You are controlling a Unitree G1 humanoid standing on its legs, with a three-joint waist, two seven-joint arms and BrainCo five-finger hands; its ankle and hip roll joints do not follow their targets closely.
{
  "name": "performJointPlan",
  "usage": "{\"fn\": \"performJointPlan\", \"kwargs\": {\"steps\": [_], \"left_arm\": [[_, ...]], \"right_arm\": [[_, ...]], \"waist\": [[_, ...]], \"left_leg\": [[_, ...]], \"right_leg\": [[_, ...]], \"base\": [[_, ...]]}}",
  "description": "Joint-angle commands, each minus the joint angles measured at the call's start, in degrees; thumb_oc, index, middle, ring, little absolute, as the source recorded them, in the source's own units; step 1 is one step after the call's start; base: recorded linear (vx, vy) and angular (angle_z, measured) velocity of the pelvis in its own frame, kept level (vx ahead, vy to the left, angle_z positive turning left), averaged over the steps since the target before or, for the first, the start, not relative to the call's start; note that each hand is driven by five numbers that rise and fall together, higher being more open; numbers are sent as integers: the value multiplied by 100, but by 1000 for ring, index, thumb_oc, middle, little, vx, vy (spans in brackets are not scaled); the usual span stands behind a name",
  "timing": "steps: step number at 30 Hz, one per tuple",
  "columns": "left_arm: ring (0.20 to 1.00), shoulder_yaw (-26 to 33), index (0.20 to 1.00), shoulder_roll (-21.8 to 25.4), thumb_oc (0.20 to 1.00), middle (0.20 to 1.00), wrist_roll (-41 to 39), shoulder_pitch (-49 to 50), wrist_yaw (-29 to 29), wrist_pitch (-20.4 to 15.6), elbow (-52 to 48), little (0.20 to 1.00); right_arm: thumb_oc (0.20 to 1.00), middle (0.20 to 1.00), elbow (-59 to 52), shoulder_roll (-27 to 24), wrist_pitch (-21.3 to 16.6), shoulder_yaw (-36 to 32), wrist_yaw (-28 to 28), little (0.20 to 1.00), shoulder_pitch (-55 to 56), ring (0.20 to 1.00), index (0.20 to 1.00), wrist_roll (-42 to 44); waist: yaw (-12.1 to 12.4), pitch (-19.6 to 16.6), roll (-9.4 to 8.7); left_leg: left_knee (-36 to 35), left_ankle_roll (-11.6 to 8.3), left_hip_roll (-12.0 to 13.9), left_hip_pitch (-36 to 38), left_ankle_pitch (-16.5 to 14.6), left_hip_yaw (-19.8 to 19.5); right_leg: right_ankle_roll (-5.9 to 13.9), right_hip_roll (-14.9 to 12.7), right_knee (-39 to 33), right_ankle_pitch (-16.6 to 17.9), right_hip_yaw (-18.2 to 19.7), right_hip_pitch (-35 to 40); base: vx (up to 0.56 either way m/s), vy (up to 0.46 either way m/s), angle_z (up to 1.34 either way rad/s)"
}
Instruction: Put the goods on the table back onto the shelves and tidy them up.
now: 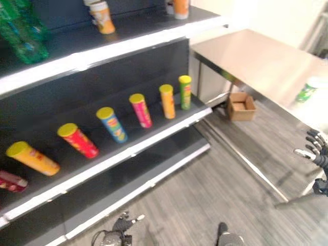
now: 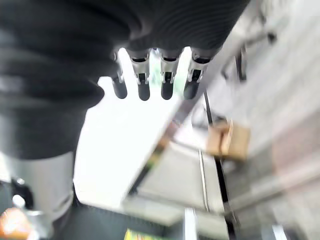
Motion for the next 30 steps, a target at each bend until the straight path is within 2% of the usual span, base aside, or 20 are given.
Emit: {"fn": "performJointPlan", "kwargs": {"steps": [1,2,3,4,5,6,8,9,10,11,14,15,16,18,22,23,24,25,27,30], "left_arm": [[1000,-94,1000,160,1000,1000,-254,-64,121,-64,-269,1000],[1000,-85,1000,159,1000,1000,-257,-70,123,-62,-277,1000],[1000,-95,1000,111,1000,1000,-273,-48,157,-106,-290,1000],[1000,-125,1000,74,1000,1000,-281,-33,160,-133,-292,1000],[1000,-167,1000,48,1000,1000,-296,-9,153,-136,-304,1000],[1000,-219,1000,15,1000,1000,-288,-1,155,-139,-288,1000],[1000,-309,1000,-35,1000,1000,-226,20,147,-131,-186,1000],[1000,-317,1000,-46,1000,1000,-179,6,129,-123,-122,1000],[1000,-317,1000,-46,1000,1000,-179,6,128,-123,-121,1000],[1000,-338,1000,-55,1000,1000,-123,7,136,-112,-57,1000],[1000,-274,1000,-39,1000,1000,-54,-33,181,-81,4,1000],[1000,-247,1000,-43,1000,1000,-45,-19,190,-66,40,1000],[1000,-212,1000,-78,1000,1000,0,18,202,-55,102,1000],[1000,-182,1000,-83,1000,1000,20,101,273,-39,126,1000],[1000,-179,1000,-82,1000,1000,20,103,273,-39,125,1000],[1000,-157,1000,-39,1000,1000,-161,39,349,-24,-49,1000],[1000,-190,1000,8,1000,1000,-165,-12,380,-15,-98,1000],[1000,-191,1000,13,1000,1000,-166,-13,380,-14,-98,1000],[1000,-276,1000,62,1000,1000,-105,-88,358,-14,-147,1000],[1000,-433,1000,102,1000,1000,51,-200,320,-7,-117,1000]], "right_arm": [[1000,1000,-669,-110,-695,-524,-727,1000,-700,1000,1000,-484],[1000,1000,-667,-110,-694,-512,-741,1000,-722,1000,1000,-496],[1000,1000,-640,-234,-718,-449,-833,1000,-855,1000,1000,-626],[1000,1000,-592,-313,-699,-440,-869,1000,-957,1000,1000,-679],[1000,1000,-536,-340,-711,-448,-935,1000,-1031,1000,1000,-686],[1000,1000,-484,-314,-712,-417,-971,1000,-1101,1000,1000,-647],[1000,1000,-300,-252,-740,-388,-1061,1000,-1183,1000,1000,-580],[1000,1000,-246,-255,-708,-391,-1116,1000,-1176,1000,1000,-669],[1000,1000,-246,-255,-708,-390,-1116,1000,-1176,1000,1000,-670],[1000,1000,-162,-228,-677,-446,-1251,1000,-1151,1000,1000,-744],[1000,1000,-88,-244,-552,-570,-1544,1000,-1112,1000,1000,-1112],[1000,1000,-70,-225,-518,-573,-1569,1000,-1123,1000,1000,-1185],[1000,1000,-39,-200,-464,-549,-1636,1000,-1137,1000,1000,-1377],[1000,1000,63,-160,-358,-511,-1711,1000,-1136,1000,1000,-1569],[1000,1000,65,-159,-358,-505,-1713,1000,-1140,1000,1000,-1571],[1000,1000,276,-19,-168,-418,-1767,1000,-1202,1000,1000,-1817],[1000,1000,269,110,-158,-429,-1799,1000,-1184,1000,1000,-1837],[1000,1000,263,116,-155,-433,-1799,1000,-1181,1000,1000,-1839],[1000,1000,331,151,-118,-509,-1828,1000,-1094,1000,1000,-1896],[1000,1000,484,84,-103,-794,-1929,1000,-925,1000,1000,-1906]], "waist": [[131,445,-281],[106,461,-282],[233,507,-342],[270,514,-403],[302,506,-433],[336,494,-446],[431,495,-397],[460,481,-385],[458,475,-386],[518,483,-339],[536,546,-276],[530,497,-240],[545,493,-202],[538,386,-258],[543,392,-264],[516,431,-285],[470,516,-316],[468,511,-335],[435,515,-314],[292,485,-269]], "left_leg": [[767,-1062,-111,-795,559,-912],[806,-934,-100,-872,586,-848],[899,-787,-518,-1086,269,-1320],[880,-642,-905,-1208,-171,-1626],[765,-551,-1190,-1242,-501,-1776],[629,-474,-1427,-1264,-678,-1841],[294,-412,-1857,-1381,-732,-1998],[96,-377,-2077,-1508,-630,-2027],[89,-376,-2079,-1512,-624,-2028],[-110,-370,-2325,-1823,-430,-1923],[-241,-395,-2325,-2009,-315,-1206],[-314,-387,-2346,-1905,-385,-1204],[-409,-268,-2362,-1784,-328,-1098],[-531,-170,-2428,-1525,-376,-955],[-539,-168,-2434,-1511,-376,-946],[-658,144,-2558,-931,-763,-836],[-725,228,-2636,-700,-874,-913],[-732,235,-2658,-704,-870,-914],[-811,204,-2649,-602,-960,-1092],[-824,98,-2595,-540,-1096,-1443]], "right_leg": [[10,85,-2127,-74,-27,1689],[-13,73,-2123,7,-98,1637],[-40,72,-2141,15,35,1604],[-56,78,-2141,21,133,1589],[-47,104,-2141,3,214,1580],[-37,128,-2141,3,288,1570],[-29,221,-2141,-9,345,1610],[-26,278,-2141,-5,354,1615],[-26,277,-2141,-4,353,1608],[-27,402,-2141,-49,373,1674],[-37,569,-2141,-205,382,1863],[-20,615,-2141,-284,418,1918],[-10,643,-2141,-282,409,1981],[40,499,-2100,-354,355,2164],[43,491,-2096,-359,363,2170],[421,-4,-180,-174,97,1615],[498,-356,628,41,65,1148],[505,-384,678,14,71,1120],[397,-595,531,35,-2,955],[376,-774,-253,186,205,777]], "base": [[-60,-325,-20],[-79,-286,-31],[-40,-143,-41],[62,-215,-44],[100,-157,-43],[126,-107,-75],[150,-69,-83],[103,-44,-26],[136,-67,-24],[136,-61,-27],[181,-16,-58],[227,79,5],[237,108,25],[251,159,-4],[100,80,-6],[292,275,-5],[292,277,-3],[95,42,29],[86,-58,67],[156,-154,69]]}}
